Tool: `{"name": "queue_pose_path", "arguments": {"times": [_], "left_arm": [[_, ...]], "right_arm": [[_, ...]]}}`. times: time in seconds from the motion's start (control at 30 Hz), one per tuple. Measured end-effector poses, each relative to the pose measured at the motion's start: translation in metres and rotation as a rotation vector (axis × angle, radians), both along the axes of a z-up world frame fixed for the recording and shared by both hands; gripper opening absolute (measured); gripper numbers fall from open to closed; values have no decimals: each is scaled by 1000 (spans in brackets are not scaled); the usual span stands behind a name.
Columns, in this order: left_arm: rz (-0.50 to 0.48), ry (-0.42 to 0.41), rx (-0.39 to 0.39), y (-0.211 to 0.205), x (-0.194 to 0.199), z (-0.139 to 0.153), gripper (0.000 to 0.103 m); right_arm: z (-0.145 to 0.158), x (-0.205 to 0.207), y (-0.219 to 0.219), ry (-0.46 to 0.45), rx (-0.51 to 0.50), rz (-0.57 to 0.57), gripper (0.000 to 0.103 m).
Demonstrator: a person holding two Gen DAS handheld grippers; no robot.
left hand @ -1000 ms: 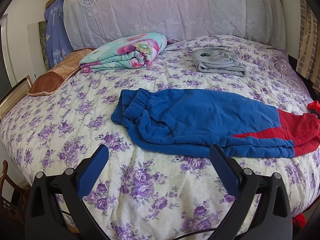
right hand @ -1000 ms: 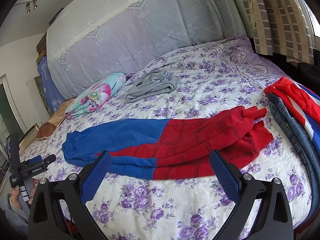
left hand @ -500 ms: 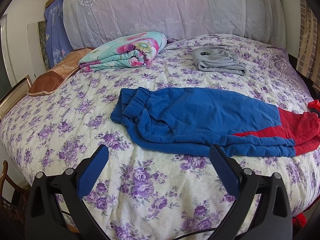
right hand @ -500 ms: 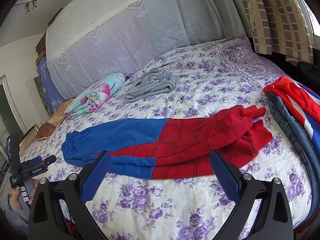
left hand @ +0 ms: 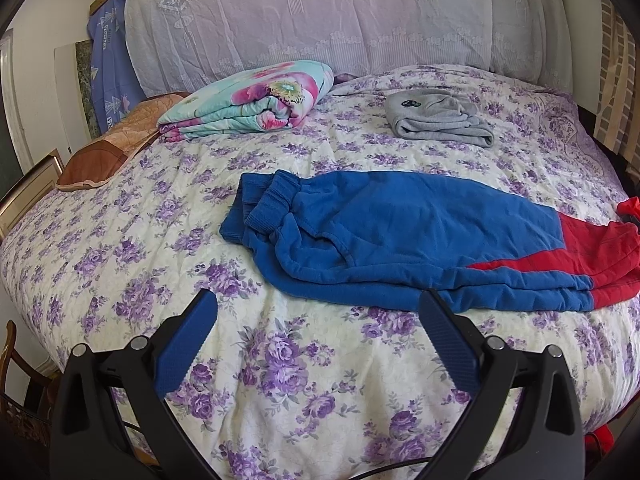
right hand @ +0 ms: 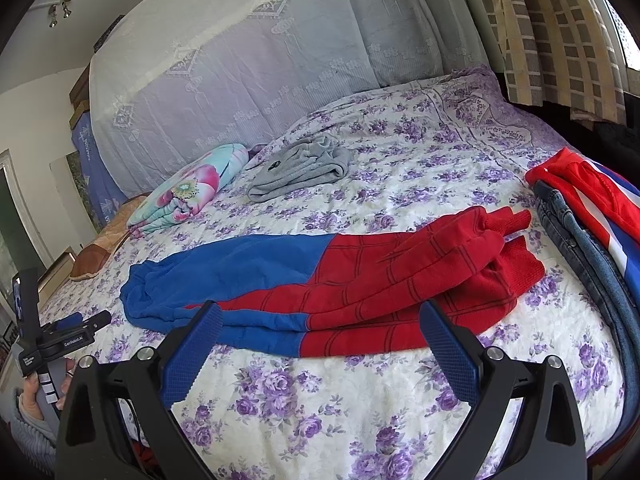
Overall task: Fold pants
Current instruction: 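Grasp the blue waistband with the left gripper while the right gripper grasps the red leg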
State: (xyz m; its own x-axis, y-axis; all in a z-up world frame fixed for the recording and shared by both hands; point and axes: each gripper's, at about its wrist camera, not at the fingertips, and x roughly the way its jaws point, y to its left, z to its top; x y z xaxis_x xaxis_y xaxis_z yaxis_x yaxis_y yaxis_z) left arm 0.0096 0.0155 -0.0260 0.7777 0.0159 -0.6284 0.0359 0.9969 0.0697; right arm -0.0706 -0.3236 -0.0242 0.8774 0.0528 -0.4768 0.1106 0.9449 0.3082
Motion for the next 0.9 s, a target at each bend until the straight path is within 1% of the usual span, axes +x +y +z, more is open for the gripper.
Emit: {"name": "queue_pose_path", "arguments": {"times": [0.3,0.47,0.67,0.83,0.87,0.9], "left_arm": [[14,55,-7,3,17,-10,99],[24,89,-12,5,38,-15,98],[32,131,-52,5,72,-18,98],[18,168,-68,-2,90,-23,98],[20,172,-67,-3,93,-24,99],[22,177,-69,-2,95,-25,98]], "right_arm": [[-10,15,-7,42,12,-17,99],[-19,28,-16,80,22,-33,99],[-28,42,-39,108,78,-81,99],[-40,57,-58,130,183,-76,99],[-42,61,-59,137,197,-75,98],[-44,65,-60,136,210,-68,92]]}}
